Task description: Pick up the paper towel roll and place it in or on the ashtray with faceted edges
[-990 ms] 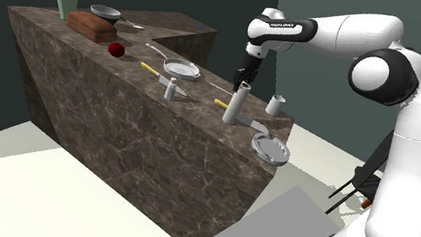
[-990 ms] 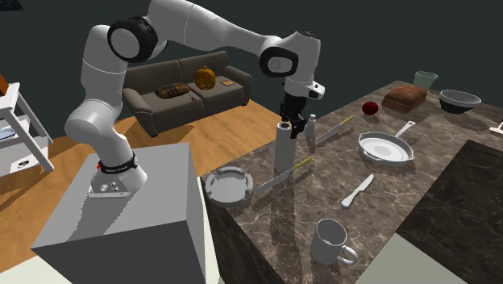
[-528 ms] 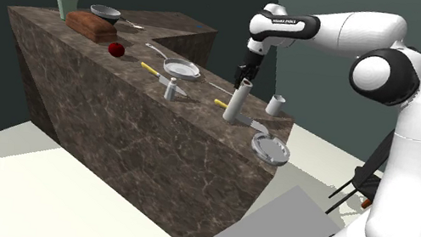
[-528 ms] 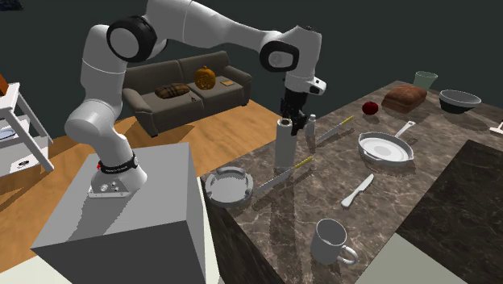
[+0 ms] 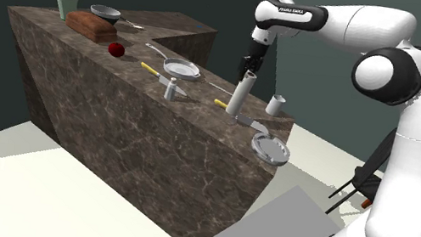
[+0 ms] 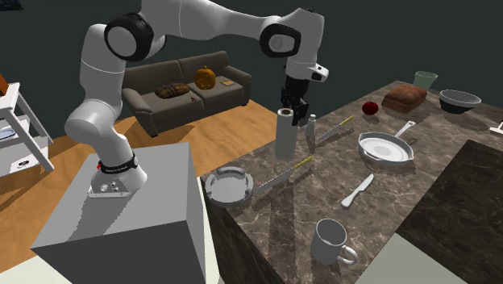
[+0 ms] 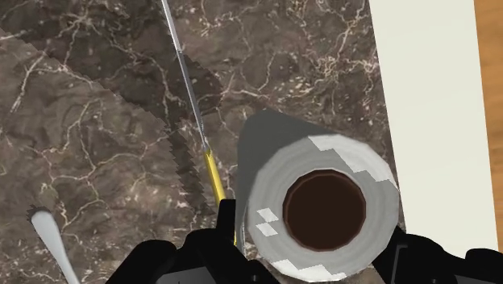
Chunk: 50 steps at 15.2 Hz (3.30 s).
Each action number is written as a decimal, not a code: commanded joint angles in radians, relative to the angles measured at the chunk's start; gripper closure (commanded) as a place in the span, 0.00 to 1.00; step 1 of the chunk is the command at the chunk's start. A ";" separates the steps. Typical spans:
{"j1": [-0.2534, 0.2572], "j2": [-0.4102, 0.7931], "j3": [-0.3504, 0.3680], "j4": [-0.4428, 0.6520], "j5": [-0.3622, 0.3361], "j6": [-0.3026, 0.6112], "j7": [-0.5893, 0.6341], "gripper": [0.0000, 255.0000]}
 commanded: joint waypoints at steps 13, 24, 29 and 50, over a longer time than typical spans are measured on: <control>-0.014 -0.200 -0.022 -0.133 -0.027 -0.067 -0.036 1.00; -0.059 -0.571 -0.075 -0.484 -0.105 -0.083 -0.127 1.00; -0.079 -0.671 -0.093 -0.582 -0.133 -0.083 -0.157 1.00; -0.083 -0.646 -0.102 -0.839 -0.131 0.199 -0.166 1.00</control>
